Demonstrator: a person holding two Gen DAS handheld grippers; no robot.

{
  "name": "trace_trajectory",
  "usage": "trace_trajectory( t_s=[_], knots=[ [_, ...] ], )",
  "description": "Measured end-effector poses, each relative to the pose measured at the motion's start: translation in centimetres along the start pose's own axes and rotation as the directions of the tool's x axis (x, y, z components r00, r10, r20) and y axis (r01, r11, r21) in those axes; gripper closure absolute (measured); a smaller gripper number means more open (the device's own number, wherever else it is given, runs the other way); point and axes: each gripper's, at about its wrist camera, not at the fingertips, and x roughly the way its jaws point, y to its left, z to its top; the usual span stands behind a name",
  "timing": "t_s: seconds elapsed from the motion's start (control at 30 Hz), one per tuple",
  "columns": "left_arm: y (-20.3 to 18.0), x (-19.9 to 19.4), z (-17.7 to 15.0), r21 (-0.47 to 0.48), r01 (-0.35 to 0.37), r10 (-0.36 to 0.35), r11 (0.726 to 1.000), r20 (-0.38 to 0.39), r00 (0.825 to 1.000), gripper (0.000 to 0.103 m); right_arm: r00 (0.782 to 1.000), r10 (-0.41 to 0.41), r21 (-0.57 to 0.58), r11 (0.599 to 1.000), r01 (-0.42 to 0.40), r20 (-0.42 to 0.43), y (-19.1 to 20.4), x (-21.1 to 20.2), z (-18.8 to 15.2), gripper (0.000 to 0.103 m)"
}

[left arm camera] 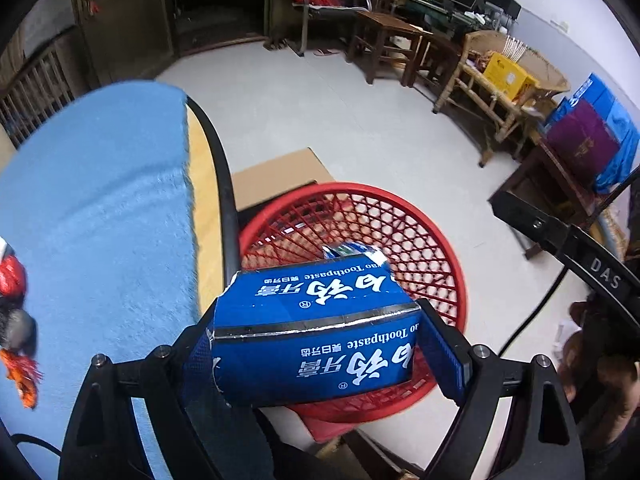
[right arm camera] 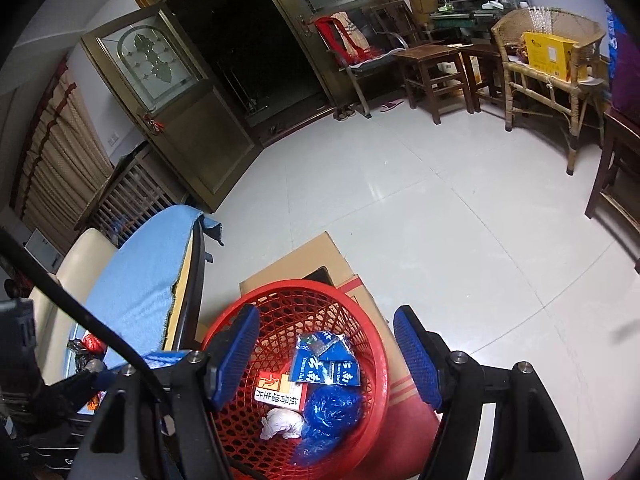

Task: Collect trash
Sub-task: 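Open both tools to drop the cartons into the wastebasket, then move both tools back over the table toward the black plastic bag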

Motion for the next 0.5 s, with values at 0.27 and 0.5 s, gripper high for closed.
trace_trajectory(
  t_s=[0.27,0.5],
  knots=[
    [0.2,1.0,0.4,-0.037,0.119,-0.120,0.992,-0.009,0.993,0.010,1.000,0.031,-0.039,0.999,-0.030,0.004,2.3,-0.5,-0.1,0.030],
    [1.4,-0.3,0.3,-0.059,0.137,-0.134,0.989,0.039,0.990,0.010,0.998,0.009,-0.041,0.999,-0.006,0.068,2.1,-2.7,1.0,0.030]
  ],
)
